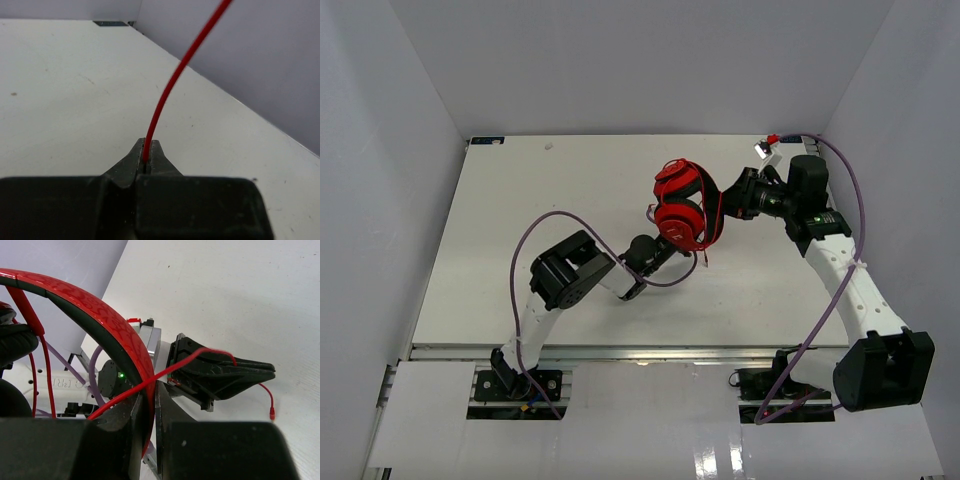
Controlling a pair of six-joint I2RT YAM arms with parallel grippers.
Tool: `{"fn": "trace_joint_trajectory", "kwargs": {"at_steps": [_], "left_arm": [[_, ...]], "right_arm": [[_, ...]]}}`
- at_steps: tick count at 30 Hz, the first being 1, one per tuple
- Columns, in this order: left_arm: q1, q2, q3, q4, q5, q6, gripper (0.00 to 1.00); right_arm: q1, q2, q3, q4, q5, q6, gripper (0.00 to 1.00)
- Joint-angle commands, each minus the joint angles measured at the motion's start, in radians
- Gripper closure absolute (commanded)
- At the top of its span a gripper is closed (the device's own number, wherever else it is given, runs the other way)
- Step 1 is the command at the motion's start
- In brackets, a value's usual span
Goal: Wrap the headphones
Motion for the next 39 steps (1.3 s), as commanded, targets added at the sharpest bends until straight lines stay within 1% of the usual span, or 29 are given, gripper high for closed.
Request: {"fn": "trace_joint_trajectory", "kwargs": {"at_steps": [1,5,8,12,14,19,21,25,28,33,35,39], "left_arm": [[0.037,-0.074,-0.138,0.238,0.122,-0.073,1.00],[0.089,-0.136,-0.254,0.311,0.197,-0.082,1.00],[0.147,-0.223,-0.275,0.284,0.267,-0.077,1.00],[0.198,-0.309,-0.210,0.150,0.387,-0.032,1.00],[0.210,-0.330,-0.163,0.094,0.415,-0.022,1.00],[0.219,-0.333,-0.091,0.047,0.473,-0.015,1.00],[0.220,-0.329,-0.055,0.012,0.522,-0.007,1.00],[0.233,-0.349,-0.046,-0.065,0.565,0.036,1.00],[0.265,-0.379,-0.064,-0.069,0.553,0.033,1.00],[0.301,-0.403,-0.075,-0.126,0.536,0.026,1.00],[0.314,-0.398,-0.108,-0.100,0.536,0.009,1.00],[0.339,-0.382,-0.188,0.015,0.515,-0.048,1.00]], "right_arm": [[0.001,-0.041,0.023,0.034,-0.044,0.016,0.92],[0.003,-0.039,0.032,-0.013,-0.044,-0.030,0.92],[0.002,-0.031,0.031,-0.076,-0.040,-0.115,0.92],[0.008,-0.012,0.021,-0.169,-0.048,-0.240,0.92],[0.009,-0.013,0.016,-0.206,-0.027,-0.297,0.92],[0.015,-0.026,0.010,-0.246,0.038,-0.400,0.92],[0.018,-0.029,0.012,-0.263,0.079,-0.445,0.92],[0.023,-0.040,0.004,-0.283,0.146,-0.545,0.92],[0.022,-0.047,-0.021,-0.285,0.155,-0.573,0.92],[0.021,-0.064,-0.035,-0.278,0.117,-0.562,0.92],[0.018,-0.073,-0.023,-0.278,0.080,-0.541,0.92],[-0.007,-0.073,0.019,-0.281,0.021,-0.487,0.92]]}}
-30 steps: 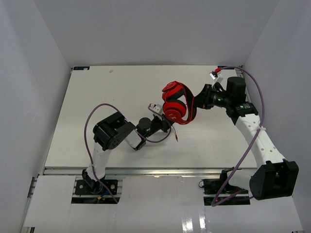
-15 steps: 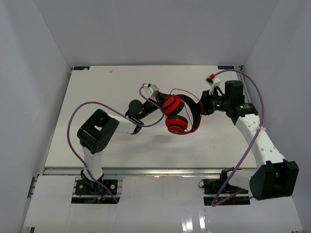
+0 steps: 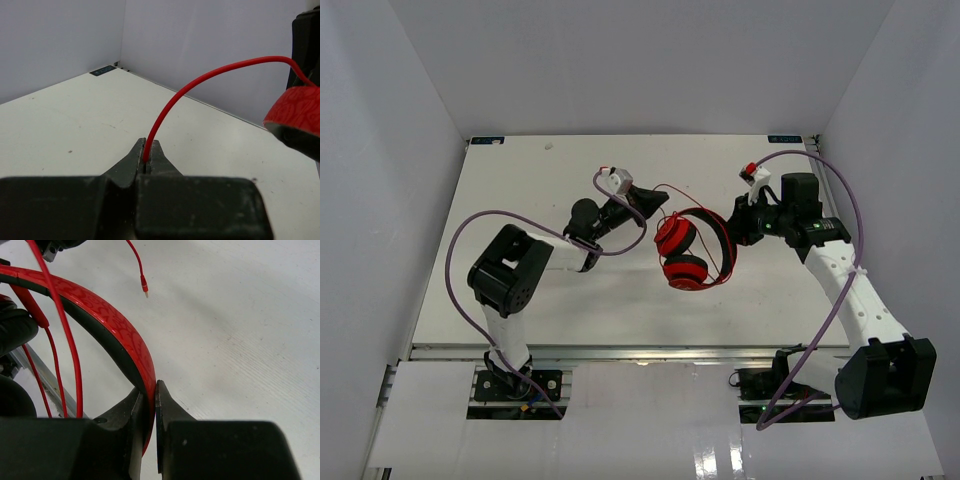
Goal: Wrap the headphones
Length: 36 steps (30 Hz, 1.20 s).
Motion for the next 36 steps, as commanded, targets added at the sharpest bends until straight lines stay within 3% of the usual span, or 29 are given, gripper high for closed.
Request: {"fn": "trace_joint_trajectory", "kwargs": {"at_steps": [1,6,17,22,29,36], "left_arm": [[0.022,-0.035,-0.068,0.094,-0.006,-0.057,1.00],[0.023,0.004,-0.079,0.128,0.019,-0.097,1.00],[0.041,0.031,-0.215,0.399,-0.075,-0.207,1.00],[0.039,0.120,-0.237,0.522,-0.064,-0.336,1.00],[-0.052,0.217,-0.152,0.424,-0.042,-0.391,1.00],[-0.133,0.220,-0.129,0.279,-0.086,-0.448,1.00]], "right_arm": [[-0.025,-0.031,0.071,0.021,-0.119,0.074,0.92],[-0.051,-0.009,0.101,0.020,-0.200,0.143,0.92],[-0.144,0.037,0.093,0.029,-0.095,0.139,0.92],[-0.160,0.046,0.100,0.047,-0.057,0.152,0.92],[-0.160,0.046,0.094,0.117,-0.015,0.190,0.92],[-0.149,0.047,0.027,0.266,0.050,0.279,0.92]]}}
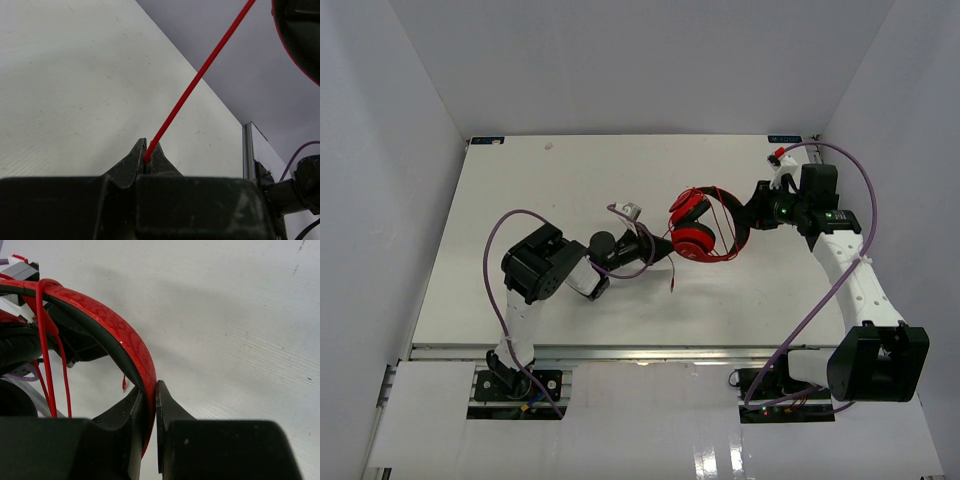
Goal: Wrap the headphones
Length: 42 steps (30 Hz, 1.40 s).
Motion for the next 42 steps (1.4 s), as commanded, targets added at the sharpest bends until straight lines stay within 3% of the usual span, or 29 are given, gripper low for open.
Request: {"fn": "trace_joint_trajectory", "kwargs": {"at_steps": [1,9,16,26,35,42], "left_arm": [[-0.046,-0.006,0.009,0.135,-0.051,-0.078,1.00],[-0.138,0.002,0.010,0.064,-0.159,-0.240,1.00],[-0.171,0.035,-0.060,0.120,-0.298,-0.402,1.00],[-0.177,0.102,-0.072,0.139,-0.342,-0.561,0.93],[-0.178,0.138,-0.046,0.101,-0.330,-0.607,0.75],[-0.188,0.157,-0.022,0.070,-0.302,-0.617,0.72]], "right_arm": [[0.002,-0.019,-0.033,0.244,0.044,0.125,0.92],[0.081,0.075,-0.161,0.448,0.216,0.173,0.92],[0.115,0.180,-0.231,0.604,0.361,0.212,0.92],[0.116,0.382,-0.148,0.623,0.412,0.248,0.92],[0.126,0.458,-0.101,0.620,0.418,0.283,0.92],[0.141,0.488,-0.079,0.629,0.460,0.289,0.92]]}}
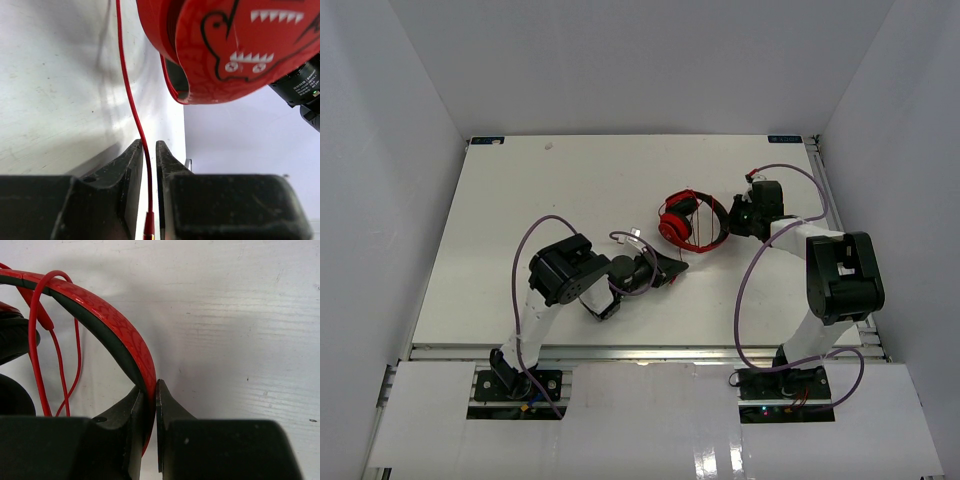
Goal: Wrap the headphones
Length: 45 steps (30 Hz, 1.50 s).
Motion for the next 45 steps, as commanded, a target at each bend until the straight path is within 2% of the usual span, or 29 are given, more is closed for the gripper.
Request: {"fn": "trace_joint_trajectory", "kwargs": {"at_steps": [1,8,15,19,21,24,27,32,34,38,40,42,44,45], "left_arm": [[-0.014,0.019,0.005,0.064,0.028,0.000,0.71],[-0.015,-0.013,-0.046,0.051,0.026,0.011,0.71],[-0.017,-0.050,-0.088,0.050,0.038,0.015,0.64],[-0.019,-0.079,-0.103,0.046,0.062,0.016,0.56],[-0.020,-0.098,-0.119,0.041,0.070,0.022,0.53],[-0.021,-0.151,-0.163,0.028,0.080,0.042,0.49],[-0.022,-0.222,-0.221,-0.036,0.074,0.092,0.38],[-0.022,-0.411,-0.319,-0.189,0.026,0.186,0.20],[-0.023,-0.491,-0.351,-0.250,-0.003,0.218,0.17],[-0.023,-0.646,-0.400,-0.375,-0.055,0.315,0.16],[-0.021,-0.815,-0.389,-0.580,-0.119,0.413,0.13],[-0.021,-0.916,-0.346,-0.727,-0.182,0.548,0.12],[-0.021,-1.048,-0.305,-0.897,-0.263,0.660,0.09],[-0.020,-1.091,-0.279,-0.943,-0.280,0.727,0.08]], "right_arm": [[0.015,0.017,0.065,0.086,0.031,0.035,0.92],[0.055,0.030,0.081,0.081,0.195,-0.016,0.92],[0.104,0.036,0.082,0.098,0.272,-0.072,0.92],[0.112,0.052,0.090,0.095,0.283,-0.093,0.92],[0.113,0.056,0.097,0.090,0.288,-0.101,0.89],[0.113,0.059,0.103,0.087,0.288,-0.117,0.79],[0.113,0.054,0.105,0.083,0.285,-0.129,0.68],[0.113,0.046,0.099,0.078,0.277,-0.155,0.40],[0.111,0.039,0.091,0.078,0.277,-0.169,0.32],[0.102,-0.002,0.072,0.070,0.278,-0.192,0.23],[0.082,-0.060,0.061,0.030,0.257,-0.218,0.16],[0.050,-0.103,0.057,-0.013,0.216,-0.279,0.09],[0.021,-0.187,0.052,-0.097,0.075,-0.374,0.03],[0.000,-0.220,0.046,-0.136,0.012,-0.458,0.06]]}}
